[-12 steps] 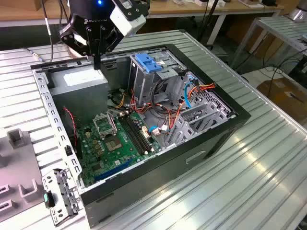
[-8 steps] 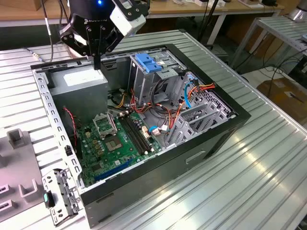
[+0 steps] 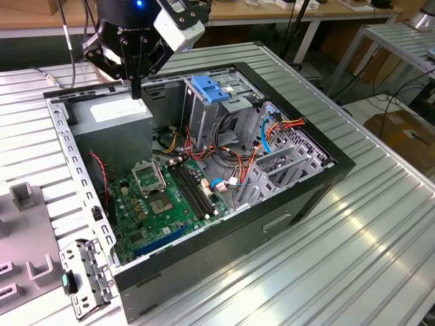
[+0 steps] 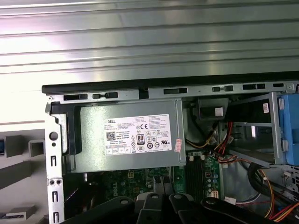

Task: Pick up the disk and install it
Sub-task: 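Reach for the disk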

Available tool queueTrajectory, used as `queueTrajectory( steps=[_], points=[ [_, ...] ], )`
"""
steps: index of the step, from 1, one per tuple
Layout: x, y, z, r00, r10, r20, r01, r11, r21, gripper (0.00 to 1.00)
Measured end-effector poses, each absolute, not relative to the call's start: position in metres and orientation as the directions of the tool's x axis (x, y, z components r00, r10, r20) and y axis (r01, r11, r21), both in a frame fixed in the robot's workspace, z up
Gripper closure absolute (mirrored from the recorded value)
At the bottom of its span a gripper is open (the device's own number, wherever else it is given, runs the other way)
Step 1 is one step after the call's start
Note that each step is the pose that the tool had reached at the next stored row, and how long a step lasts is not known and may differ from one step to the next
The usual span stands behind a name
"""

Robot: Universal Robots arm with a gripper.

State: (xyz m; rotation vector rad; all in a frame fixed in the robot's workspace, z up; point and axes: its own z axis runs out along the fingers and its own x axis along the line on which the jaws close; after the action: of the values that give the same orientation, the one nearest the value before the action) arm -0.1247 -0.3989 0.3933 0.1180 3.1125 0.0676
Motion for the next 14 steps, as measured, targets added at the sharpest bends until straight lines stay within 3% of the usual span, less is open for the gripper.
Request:
queueTrajectory(
  steps=[14],
  points=[
    [-0.1297, -0.3989, 0.3933, -0.997, 0.076, -0.024, 0.075, 0.996, 0.044, 0.89]
  ],
)
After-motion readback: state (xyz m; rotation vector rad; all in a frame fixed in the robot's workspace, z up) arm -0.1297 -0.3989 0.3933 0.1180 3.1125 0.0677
